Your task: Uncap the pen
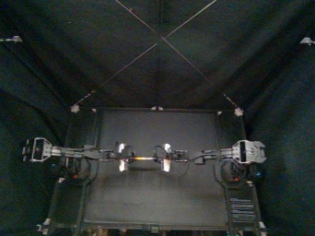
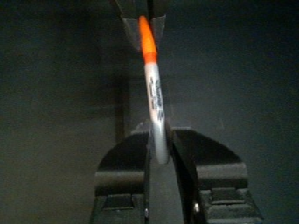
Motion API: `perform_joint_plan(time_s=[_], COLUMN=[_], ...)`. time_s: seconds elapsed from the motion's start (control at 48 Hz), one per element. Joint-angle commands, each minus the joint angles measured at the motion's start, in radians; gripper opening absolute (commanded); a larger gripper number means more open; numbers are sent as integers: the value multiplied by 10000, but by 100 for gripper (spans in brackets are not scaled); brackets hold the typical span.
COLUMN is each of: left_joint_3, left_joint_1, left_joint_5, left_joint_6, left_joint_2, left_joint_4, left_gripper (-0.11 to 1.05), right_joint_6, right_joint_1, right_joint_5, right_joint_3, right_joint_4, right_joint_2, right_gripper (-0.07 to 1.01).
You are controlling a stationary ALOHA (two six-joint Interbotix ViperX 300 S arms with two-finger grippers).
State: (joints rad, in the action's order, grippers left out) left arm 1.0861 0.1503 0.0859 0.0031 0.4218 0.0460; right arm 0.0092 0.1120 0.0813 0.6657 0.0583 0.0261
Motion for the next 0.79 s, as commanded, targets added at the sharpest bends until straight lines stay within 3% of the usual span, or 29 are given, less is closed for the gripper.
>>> perform_joint_plan(time_s=[0.021,0.229,0.396,0.792], left_joint_3=[107,476,568,568], left_joint_1=[-15,-61,-77,-61], left_joint_5=[61,46,46,46], left_joint_6=[-15,0,0,0], left_joint_2=[430,1212,1304,1304], left_joint_4=[-15,0,0,15], left_gripper=[51,51,51,51], right_joint_6=[-15,0,0,-15], right_joint_1=[46,77,138,138], right_joint_5=[107,476,1028,1043], right_joint_3=[184,767,1074,1104], right_joint_4=[-61,-107,-107,-107], right_joint_2=[675,1181,1411,1396], right_gripper=[52,52,52,52])
